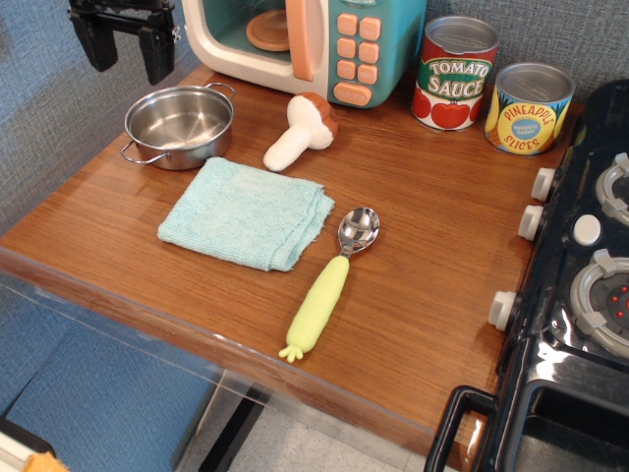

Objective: Move pot and place it towards the left top corner of the towel.

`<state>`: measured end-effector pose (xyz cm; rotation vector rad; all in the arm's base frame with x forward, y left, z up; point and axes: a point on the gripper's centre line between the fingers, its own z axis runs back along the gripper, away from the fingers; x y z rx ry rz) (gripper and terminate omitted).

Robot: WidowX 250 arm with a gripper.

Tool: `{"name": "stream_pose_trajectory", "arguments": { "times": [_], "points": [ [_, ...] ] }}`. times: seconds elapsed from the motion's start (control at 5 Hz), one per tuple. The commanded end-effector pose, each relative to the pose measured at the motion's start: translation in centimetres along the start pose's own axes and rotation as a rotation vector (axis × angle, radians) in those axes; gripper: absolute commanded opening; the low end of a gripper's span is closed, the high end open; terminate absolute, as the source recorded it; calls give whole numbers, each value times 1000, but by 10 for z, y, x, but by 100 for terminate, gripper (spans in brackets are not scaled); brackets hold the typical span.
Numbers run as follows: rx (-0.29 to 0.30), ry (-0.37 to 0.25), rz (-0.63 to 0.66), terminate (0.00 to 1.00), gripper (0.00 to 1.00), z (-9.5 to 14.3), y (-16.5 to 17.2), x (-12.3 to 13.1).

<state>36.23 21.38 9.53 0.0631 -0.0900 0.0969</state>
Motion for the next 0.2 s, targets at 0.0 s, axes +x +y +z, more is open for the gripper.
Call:
{"name": "stream_pose_trajectory", "arguments": {
  "times": [0.0],
  "points": [
    [38, -82, -3, 100, 100, 42, -5, 13]
  ]
}}
